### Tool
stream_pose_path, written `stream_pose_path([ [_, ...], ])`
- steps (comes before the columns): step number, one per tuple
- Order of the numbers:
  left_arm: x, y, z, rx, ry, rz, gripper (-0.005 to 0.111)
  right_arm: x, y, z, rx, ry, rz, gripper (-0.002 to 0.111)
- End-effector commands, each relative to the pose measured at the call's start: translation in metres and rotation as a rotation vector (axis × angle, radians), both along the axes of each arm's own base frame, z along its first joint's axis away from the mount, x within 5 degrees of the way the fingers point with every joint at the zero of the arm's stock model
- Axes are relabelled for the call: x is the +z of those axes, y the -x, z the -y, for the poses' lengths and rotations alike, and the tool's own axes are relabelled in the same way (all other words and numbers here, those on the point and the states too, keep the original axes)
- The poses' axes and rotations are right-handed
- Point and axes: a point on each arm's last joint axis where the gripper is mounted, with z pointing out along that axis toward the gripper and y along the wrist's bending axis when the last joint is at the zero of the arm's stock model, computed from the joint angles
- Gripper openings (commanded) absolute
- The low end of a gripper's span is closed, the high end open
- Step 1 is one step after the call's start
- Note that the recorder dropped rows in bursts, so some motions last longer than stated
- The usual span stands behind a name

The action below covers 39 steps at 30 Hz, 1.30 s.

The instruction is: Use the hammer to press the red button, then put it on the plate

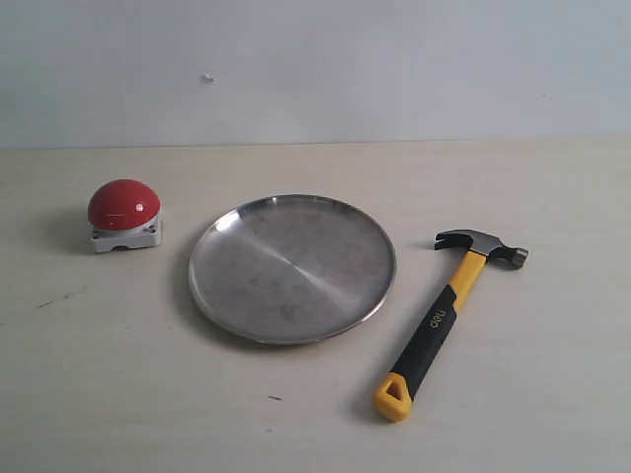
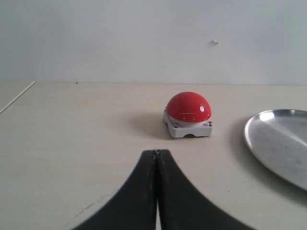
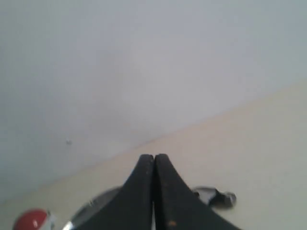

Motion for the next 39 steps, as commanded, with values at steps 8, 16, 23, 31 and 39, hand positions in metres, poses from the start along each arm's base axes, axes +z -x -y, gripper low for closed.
stream_pose_path([
  [8,0.001,0.001,0.000,0.003,0.002,0.010,0.000,-0.016,-0.114,-0.009,0.131,0.071,-0.699,0.000],
  [16,0.001,0.001,0.000,0.003,0.002,0.010,0.000,-0.078,-0.159,-0.015,0.105,-0.005,-1.094,0.000],
  [23,0.001,0.001,0.000,0.003,0.002,0.010,0.000,-0.109,-0.177,-0.050,0.143,0.020,-1.102,0.000],
  [31,0.001,0.001,0.000,0.003,0.002,0.010,0.000,-0.117,-0.182,-0.076,0.060,0.015,-1.040,0.000],
  [39,0.001,0.001,0.000,0.003,0.002,0.010,0.000,-0.107,-0.193,-0.078,0.027,0.088,-1.223,0.000],
])
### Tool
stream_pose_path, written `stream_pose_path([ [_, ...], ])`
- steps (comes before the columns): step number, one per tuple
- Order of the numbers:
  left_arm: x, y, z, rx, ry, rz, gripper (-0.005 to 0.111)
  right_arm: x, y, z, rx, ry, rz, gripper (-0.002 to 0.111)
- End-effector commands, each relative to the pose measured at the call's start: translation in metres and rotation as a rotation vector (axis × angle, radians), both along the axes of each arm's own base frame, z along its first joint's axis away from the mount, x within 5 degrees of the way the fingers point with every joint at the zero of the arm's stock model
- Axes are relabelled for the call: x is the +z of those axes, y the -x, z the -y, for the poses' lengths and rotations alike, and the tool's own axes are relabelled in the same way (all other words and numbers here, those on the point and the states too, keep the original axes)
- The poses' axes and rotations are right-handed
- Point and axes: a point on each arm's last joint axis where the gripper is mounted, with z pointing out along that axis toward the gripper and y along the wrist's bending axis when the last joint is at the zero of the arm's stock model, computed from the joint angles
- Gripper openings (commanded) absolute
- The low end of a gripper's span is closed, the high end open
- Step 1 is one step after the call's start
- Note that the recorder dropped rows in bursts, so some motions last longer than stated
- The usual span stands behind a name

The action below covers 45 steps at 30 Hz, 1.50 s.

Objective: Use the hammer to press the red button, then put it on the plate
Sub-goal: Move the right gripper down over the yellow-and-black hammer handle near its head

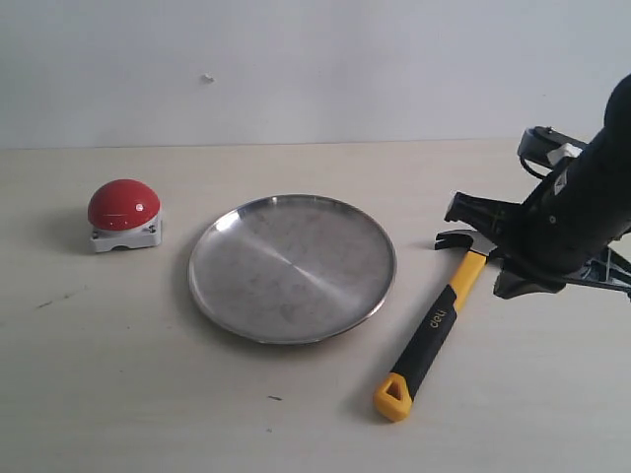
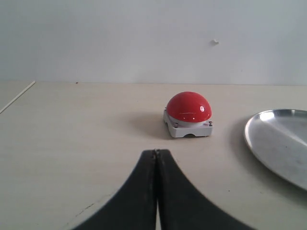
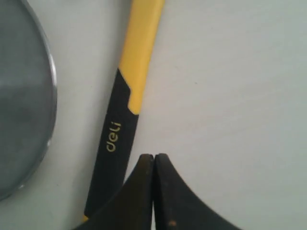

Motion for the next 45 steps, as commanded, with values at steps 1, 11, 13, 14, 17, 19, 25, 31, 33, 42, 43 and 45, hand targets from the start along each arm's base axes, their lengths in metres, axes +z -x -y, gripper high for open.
stream_pose_path([
  [1,0.001,0.001,0.000,0.003,0.002,0.010,0.000,0.006,-0.010,-0.001,0.021,0.063,-0.114,0.000],
  [11,0.001,0.001,0.000,0.003,0.002,0.010,0.000,0.008,-0.046,-0.012,0.019,0.048,-0.074,0.000],
  [13,0.001,0.001,0.000,0.003,0.002,0.010,0.000,0.006,-0.057,-0.015,0.020,0.047,-0.064,0.000],
  [14,0.001,0.001,0.000,0.003,0.002,0.010,0.000,0.005,-0.061,-0.017,0.020,0.046,-0.062,0.000],
  [17,0.001,0.001,0.000,0.003,0.002,0.010,0.000,0.000,-0.074,-0.020,0.020,0.046,-0.061,0.000],
  [19,0.001,0.001,0.000,0.003,0.002,0.010,0.000,-0.007,-0.081,-0.023,0.021,0.046,-0.059,0.000],
  [25,0.001,0.001,0.000,0.003,0.002,0.010,0.000,-0.029,-0.091,-0.024,0.033,0.073,-0.064,0.011],
  [31,0.001,0.001,0.000,0.003,0.002,0.010,0.000,-0.042,-0.096,-0.024,0.040,0.090,-0.055,0.039],
  [33,0.001,0.001,0.000,0.003,0.002,0.010,0.000,-0.043,-0.097,-0.024,0.043,0.093,-0.048,0.050],
  [42,0.001,0.001,0.000,0.003,0.002,0.010,0.000,-0.054,-0.098,-0.017,-0.057,0.148,-0.078,0.061],
  [43,0.001,0.001,0.000,0.003,0.002,0.010,0.000,-0.055,-0.099,-0.018,-0.058,0.143,-0.071,0.061],
  [45,0.001,0.001,0.000,0.003,0.002,0.010,0.000,-0.055,-0.099,-0.018,-0.058,0.144,-0.073,0.061],
])
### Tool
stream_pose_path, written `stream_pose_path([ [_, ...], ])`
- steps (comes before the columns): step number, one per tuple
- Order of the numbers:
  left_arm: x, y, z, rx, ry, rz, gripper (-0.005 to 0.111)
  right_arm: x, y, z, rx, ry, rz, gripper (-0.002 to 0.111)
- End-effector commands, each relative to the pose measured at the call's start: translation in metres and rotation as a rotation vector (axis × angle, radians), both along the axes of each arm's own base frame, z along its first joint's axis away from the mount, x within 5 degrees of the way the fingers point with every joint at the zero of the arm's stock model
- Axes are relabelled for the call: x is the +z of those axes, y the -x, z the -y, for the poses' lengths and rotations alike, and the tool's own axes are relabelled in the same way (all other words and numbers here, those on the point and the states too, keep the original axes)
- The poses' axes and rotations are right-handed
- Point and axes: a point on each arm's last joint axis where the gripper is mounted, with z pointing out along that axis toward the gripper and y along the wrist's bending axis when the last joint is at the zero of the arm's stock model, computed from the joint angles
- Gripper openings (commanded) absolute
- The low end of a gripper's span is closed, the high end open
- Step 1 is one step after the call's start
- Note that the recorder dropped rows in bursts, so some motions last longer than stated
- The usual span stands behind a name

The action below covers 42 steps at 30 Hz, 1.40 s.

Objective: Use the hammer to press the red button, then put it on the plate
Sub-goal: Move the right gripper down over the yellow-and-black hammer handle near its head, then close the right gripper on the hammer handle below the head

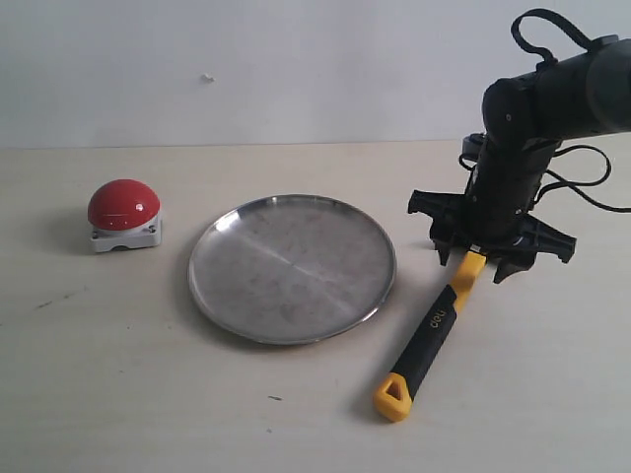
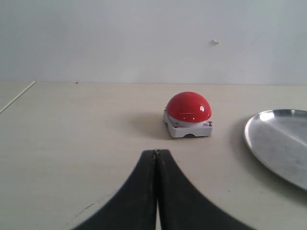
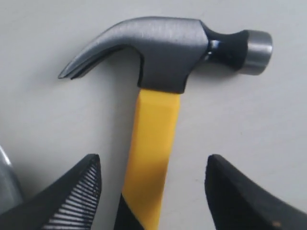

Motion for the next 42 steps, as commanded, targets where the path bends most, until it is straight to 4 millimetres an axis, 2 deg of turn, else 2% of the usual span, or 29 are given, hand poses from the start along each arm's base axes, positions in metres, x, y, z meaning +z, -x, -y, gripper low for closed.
stream_pose_path([
  [1,0.001,0.001,0.000,0.003,0.002,0.010,0.000,0.001,-0.002,-0.001,-0.003,0.000,0.015,0.061],
  [4,0.001,0.001,0.000,0.003,0.002,0.010,0.000,-0.001,-0.003,-0.001,-0.003,0.001,0.017,0.060],
  [10,0.001,0.001,0.000,0.003,0.002,0.010,0.000,-0.019,-0.005,-0.002,-0.032,-0.008,-0.008,0.059],
  [18,0.001,0.001,0.000,0.003,0.002,0.010,0.000,-0.020,-0.007,-0.002,-0.024,-0.006,0.009,0.059],
  [25,0.001,0.001,0.000,0.003,0.002,0.010,0.000,-0.020,-0.006,-0.002,-0.031,-0.006,0.006,0.042],
  [42,0.001,0.001,0.000,0.003,0.002,0.010,0.000,-0.032,-0.008,-0.003,-0.031,-0.005,-0.004,0.042],
])
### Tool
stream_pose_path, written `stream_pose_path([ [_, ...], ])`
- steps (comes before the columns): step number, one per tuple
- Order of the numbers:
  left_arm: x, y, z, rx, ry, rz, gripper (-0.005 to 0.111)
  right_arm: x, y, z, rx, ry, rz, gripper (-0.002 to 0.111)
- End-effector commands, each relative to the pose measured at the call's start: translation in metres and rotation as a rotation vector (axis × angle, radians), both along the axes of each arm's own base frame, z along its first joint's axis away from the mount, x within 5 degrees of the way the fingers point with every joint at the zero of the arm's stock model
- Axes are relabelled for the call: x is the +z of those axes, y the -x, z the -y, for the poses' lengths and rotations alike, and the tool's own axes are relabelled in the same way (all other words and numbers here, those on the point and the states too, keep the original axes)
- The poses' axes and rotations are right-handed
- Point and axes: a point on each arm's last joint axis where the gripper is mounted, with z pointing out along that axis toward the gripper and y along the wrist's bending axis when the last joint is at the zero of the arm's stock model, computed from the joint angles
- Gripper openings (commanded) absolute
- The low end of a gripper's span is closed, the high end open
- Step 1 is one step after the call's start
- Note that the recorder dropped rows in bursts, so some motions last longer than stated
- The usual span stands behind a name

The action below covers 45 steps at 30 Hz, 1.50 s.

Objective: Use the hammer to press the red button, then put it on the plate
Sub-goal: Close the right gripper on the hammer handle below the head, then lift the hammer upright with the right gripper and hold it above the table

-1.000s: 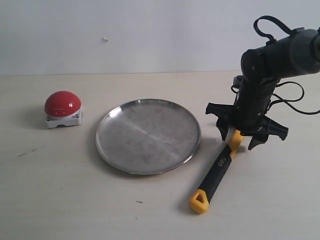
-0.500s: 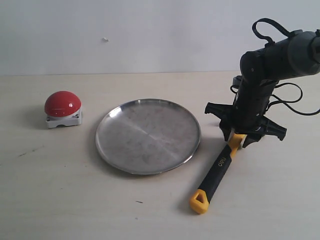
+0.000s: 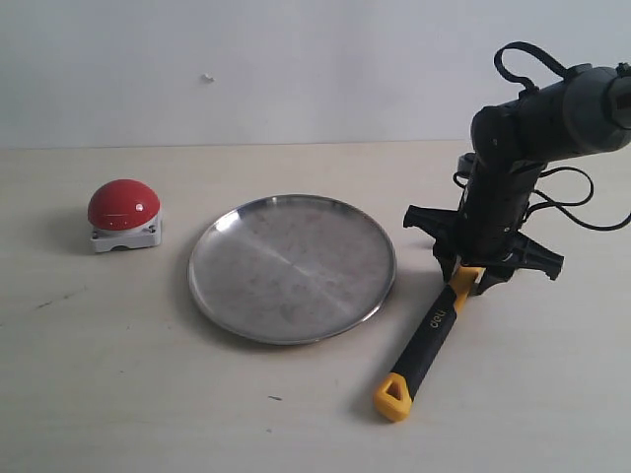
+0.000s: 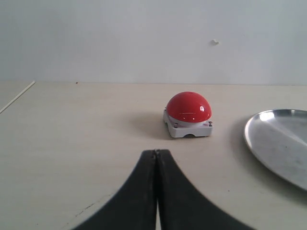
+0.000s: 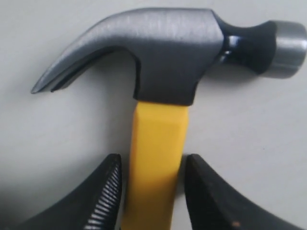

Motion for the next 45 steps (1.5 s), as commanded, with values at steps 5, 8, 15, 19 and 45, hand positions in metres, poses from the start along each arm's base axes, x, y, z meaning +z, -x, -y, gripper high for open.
stream_pose_path([
  [5,0.001,0.001,0.000,0.003,0.002,0.010,0.000,-0.004,-0.003,-0.001,0.022,0.004,0.014,0.026],
  [8,0.001,0.001,0.000,0.003,0.002,0.010,0.000,-0.004,-0.003,-0.001,0.054,0.010,0.013,0.003],
  [15,0.001,0.001,0.000,0.003,0.002,0.010,0.000,-0.004,-0.006,0.000,0.092,0.023,0.048,0.000],
  [19,0.001,0.001,0.000,0.003,0.002,0.010,0.000,-0.003,-0.007,-0.001,0.093,0.018,0.061,0.000],
  [45,0.001,0.001,0.000,0.003,0.002,0.010,0.000,0.065,-0.009,0.004,0.151,0.045,0.266,0.000],
])
